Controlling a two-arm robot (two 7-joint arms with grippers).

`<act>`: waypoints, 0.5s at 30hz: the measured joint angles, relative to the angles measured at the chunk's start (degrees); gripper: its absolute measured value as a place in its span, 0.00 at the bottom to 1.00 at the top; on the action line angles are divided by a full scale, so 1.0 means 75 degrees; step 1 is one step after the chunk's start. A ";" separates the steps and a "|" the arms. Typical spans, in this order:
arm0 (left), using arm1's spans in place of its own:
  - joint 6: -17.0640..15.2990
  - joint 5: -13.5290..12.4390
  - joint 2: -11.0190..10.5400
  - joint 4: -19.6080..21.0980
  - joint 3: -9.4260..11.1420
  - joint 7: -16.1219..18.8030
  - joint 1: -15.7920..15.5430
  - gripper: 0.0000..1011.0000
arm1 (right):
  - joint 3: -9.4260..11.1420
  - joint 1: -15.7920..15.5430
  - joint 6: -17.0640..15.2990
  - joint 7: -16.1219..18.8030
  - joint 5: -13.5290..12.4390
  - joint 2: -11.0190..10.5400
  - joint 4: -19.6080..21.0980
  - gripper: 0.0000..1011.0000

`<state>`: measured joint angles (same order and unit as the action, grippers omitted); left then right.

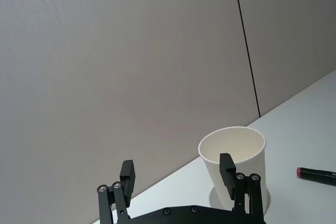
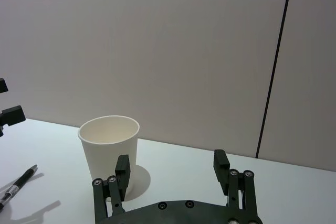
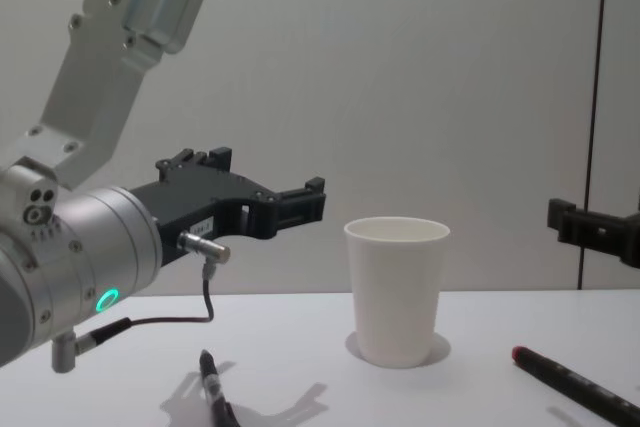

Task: Place the pen into the pen holder.

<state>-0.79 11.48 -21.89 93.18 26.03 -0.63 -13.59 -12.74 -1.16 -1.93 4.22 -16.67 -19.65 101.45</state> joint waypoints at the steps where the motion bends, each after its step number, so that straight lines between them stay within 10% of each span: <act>1: 0.0000 0.0000 0.0000 0.0000 0.0000 0.0000 0.0000 0.99 | 0.0000 0.0000 0.0000 0.0000 0.0000 0.0000 0.0000 0.99; 15: 0.0000 0.0000 0.0000 0.0000 0.0000 0.0000 0.0000 0.99 | 0.0209 -0.0378 -0.0112 -0.0036 -0.0197 -0.0341 0.0365 0.99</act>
<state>-0.80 11.48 -21.89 93.18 26.02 -0.63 -13.59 -11.17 -4.00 -2.77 3.94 -18.15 -22.20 104.18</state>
